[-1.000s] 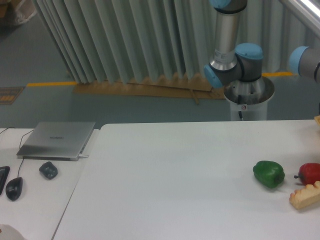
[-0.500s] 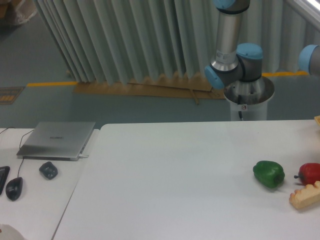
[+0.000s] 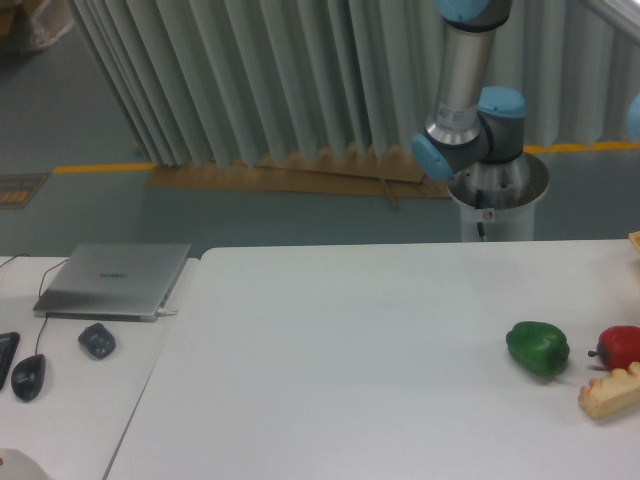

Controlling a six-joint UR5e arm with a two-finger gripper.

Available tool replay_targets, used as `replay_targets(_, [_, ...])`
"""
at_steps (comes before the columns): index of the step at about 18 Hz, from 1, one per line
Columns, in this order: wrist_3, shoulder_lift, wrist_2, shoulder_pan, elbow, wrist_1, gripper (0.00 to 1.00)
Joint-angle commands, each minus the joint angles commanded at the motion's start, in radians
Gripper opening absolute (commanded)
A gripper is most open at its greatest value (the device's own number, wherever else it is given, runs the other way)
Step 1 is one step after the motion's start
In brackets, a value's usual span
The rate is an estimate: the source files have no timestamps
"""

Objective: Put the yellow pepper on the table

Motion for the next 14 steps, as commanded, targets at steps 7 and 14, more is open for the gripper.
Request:
replay_targets(7, [0.1, -0.074, 0.003, 0.02, 0.04, 0.0, 1.0])
replay_targets(14, [0.187, -0.091, 0.003, 0.066, 0.058, 0.0, 1.0])
